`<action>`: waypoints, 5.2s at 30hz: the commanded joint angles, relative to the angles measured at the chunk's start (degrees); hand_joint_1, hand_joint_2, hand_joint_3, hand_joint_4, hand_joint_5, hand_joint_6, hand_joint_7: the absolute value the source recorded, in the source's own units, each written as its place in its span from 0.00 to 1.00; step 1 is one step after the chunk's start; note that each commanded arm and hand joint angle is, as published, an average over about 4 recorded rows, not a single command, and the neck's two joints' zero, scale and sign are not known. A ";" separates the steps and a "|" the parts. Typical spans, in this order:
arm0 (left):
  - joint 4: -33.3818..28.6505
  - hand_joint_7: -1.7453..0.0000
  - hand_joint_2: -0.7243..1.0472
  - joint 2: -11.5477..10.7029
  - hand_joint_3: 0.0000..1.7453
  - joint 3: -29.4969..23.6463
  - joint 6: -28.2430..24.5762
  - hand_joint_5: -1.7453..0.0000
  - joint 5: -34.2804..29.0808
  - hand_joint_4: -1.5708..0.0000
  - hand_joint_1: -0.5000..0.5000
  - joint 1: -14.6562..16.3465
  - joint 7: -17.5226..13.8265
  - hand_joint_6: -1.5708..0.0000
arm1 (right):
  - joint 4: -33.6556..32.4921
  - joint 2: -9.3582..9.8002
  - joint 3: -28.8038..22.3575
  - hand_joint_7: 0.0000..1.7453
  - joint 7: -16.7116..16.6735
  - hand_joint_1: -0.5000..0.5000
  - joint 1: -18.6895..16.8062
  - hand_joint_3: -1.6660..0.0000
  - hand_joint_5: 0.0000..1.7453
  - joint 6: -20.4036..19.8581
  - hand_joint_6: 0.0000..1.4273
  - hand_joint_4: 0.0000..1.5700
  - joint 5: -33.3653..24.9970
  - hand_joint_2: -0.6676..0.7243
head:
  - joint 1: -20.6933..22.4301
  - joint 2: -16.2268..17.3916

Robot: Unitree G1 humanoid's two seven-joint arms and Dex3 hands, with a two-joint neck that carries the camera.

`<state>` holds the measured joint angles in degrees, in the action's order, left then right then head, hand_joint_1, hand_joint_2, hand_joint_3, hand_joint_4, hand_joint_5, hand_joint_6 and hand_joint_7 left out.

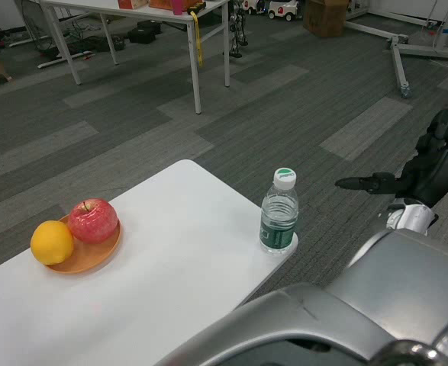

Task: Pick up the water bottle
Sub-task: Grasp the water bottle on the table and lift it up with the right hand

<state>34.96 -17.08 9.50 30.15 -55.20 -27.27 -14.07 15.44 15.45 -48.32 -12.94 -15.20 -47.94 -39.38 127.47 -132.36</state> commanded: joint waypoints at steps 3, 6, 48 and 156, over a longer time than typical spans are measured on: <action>0.46 1.00 0.30 -0.24 0.05 0.52 0.35 0.94 -0.08 1.00 0.00 -0.51 -0.39 1.00 | 2.67 -0.68 -0.85 0.06 5.30 0.00 -0.80 0.95 0.00 1.19 0.00 0.00 0.00 0.82 | 0.47 0.77; 0.46 1.00 0.30 -0.24 0.05 0.63 0.35 0.94 -0.08 1.00 0.00 -0.53 -0.35 1.00 | 3.94 0.13 -0.35 0.07 9.25 0.00 -1.87 0.95 0.00 1.56 0.00 0.00 0.00 0.81 | 0.42 0.79; 0.59 1.00 0.30 -0.24 0.05 2.63 0.35 0.94 -0.17 1.00 0.00 -1.34 -0.35 1.00 | 9.52 17.38 30.52 0.12 27.89 0.00 -7.52 0.95 0.00 2.77 0.00 0.00 0.18 0.73 | -3.23 0.97; -0.02 1.00 0.30 -0.24 0.03 3.07 0.35 0.94 -0.13 1.00 0.00 -0.20 -0.17 1.00 | 12.29 16.67 48.36 0.72 24.59 0.50 14.32 0.05 0.61 2.37 0.56 0.93 0.97 0.09 | 5.70 -0.93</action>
<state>35.26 -17.00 12.88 30.32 -55.34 -27.63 -14.07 28.75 30.31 -1.05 12.76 -2.80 -45.20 -38.13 132.37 -132.90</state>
